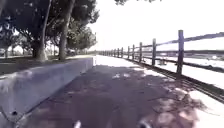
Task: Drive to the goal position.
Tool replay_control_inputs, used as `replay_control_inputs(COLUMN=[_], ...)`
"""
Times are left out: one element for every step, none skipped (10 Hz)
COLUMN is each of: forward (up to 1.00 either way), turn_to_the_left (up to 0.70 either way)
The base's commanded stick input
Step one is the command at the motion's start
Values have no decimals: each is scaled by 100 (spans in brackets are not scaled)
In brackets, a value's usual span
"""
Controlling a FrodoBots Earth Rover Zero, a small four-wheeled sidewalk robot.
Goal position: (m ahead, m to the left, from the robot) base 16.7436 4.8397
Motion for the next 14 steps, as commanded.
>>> replay_control_inputs(forward=[100,100,100,100,100,100,100,100,100,100,100,100,100,100], turn_to_the_left=[0,0,0,0,0,0,0,0,0,0,0,-11,-40,-34])
